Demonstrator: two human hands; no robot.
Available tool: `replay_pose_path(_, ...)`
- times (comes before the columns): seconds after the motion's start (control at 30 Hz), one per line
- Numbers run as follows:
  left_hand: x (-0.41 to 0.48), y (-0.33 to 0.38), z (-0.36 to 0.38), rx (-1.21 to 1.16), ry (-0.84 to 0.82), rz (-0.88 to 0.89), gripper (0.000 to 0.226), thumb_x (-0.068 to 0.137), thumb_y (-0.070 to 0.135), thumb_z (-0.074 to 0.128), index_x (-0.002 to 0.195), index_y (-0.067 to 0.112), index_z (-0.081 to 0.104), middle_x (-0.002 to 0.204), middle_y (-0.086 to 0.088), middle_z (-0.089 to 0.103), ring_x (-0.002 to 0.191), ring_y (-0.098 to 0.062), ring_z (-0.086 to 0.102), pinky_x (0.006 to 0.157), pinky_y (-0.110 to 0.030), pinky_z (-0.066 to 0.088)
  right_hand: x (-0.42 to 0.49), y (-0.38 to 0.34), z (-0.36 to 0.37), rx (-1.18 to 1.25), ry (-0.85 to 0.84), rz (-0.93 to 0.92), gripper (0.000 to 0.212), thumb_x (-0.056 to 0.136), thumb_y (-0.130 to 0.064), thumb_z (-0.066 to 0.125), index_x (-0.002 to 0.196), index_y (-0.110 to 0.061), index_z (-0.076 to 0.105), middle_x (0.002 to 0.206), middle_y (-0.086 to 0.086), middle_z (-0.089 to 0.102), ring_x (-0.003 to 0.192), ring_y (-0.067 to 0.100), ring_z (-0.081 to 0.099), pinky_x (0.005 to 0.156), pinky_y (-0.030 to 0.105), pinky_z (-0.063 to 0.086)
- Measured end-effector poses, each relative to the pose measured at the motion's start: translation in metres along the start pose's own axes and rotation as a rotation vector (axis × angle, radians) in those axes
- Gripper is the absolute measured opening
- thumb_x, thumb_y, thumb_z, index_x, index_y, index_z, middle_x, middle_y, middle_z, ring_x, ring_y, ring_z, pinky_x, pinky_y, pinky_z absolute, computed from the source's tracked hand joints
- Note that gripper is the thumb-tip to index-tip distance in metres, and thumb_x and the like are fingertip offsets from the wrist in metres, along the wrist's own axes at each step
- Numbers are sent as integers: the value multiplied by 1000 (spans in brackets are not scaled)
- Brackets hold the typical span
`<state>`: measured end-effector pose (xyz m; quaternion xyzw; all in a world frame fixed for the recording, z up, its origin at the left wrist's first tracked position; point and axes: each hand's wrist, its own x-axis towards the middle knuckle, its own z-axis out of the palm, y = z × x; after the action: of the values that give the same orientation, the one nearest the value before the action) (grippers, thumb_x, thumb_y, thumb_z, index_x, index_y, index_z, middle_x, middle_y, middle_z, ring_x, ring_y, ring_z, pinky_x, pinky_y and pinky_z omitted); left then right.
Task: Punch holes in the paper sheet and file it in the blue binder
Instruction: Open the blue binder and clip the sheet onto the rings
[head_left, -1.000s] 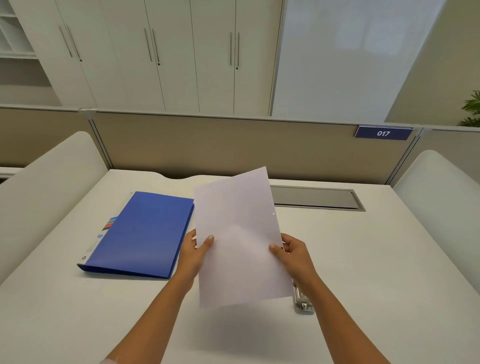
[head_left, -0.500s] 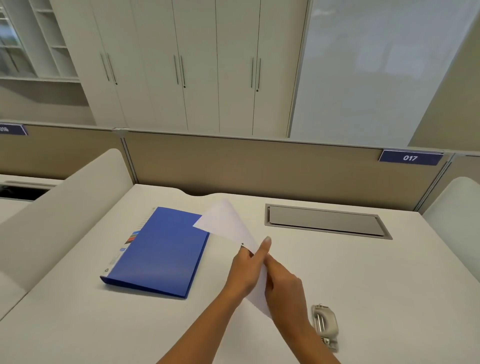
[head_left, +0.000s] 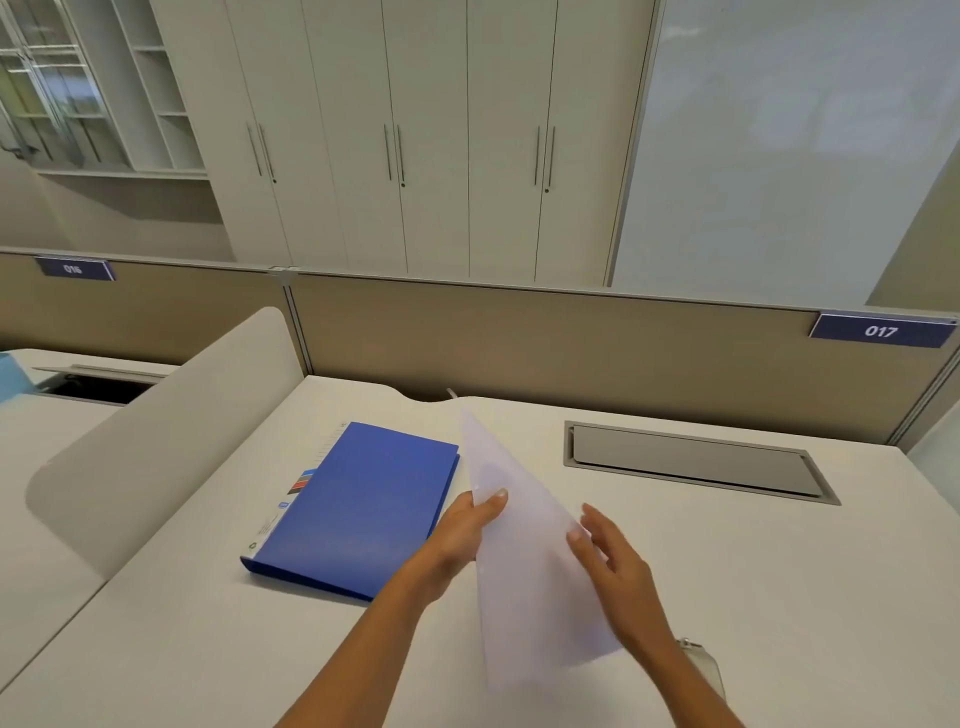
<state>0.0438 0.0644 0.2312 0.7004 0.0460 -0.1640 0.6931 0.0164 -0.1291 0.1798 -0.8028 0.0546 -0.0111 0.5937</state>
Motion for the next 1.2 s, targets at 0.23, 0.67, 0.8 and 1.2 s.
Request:
replay_pose_path(0.23, 5, 2, -28, -42, -110, -43, 31, 93, 33, 57, 117, 15, 61, 113, -6, 70, 106, -25, 66, 96, -42, 51, 14, 23, -28, 444, -415, 571, 67, 76, -61, 65, 125, -14, 61, 110, 5, 68, 91, 23, 67, 79, 35, 51)
replay_pose_path(0.67, 36, -12, -67, 318, -145, -137, 28, 94, 43, 52, 96, 17, 63, 89, 2, 71, 77, -15, 70, 75, -32, 60, 24, 38, -8, 127, -7, 232, 12, 86, -18, 67, 97, -13, 71, 88, 5, 75, 82, 31, 71, 73, 41, 56)
replay_pose_path(0.8, 58, -43, -91, 467, -122, -153, 29, 93, 46, 54, 107, 22, 65, 105, 4, 70, 95, -17, 67, 92, -38, 52, 25, 54, -3, 34, 106, 200, 7, 86, -16, 65, 82, -17, 71, 81, 6, 73, 82, 35, 67, 72, 41, 51)
replay_pose_path(1.2, 69, -144, -183, 1944, 9, 50, 102, 87, 51, 59, 150, 23, -17, 160, -10, -14, 147, -30, -11, 114, -57, -2, 7, 75, -13, 71, 203, 300, 5, 88, -17, 64, 85, -16, 68, 89, 6, 72, 85, 33, 66, 80, 45, 52)
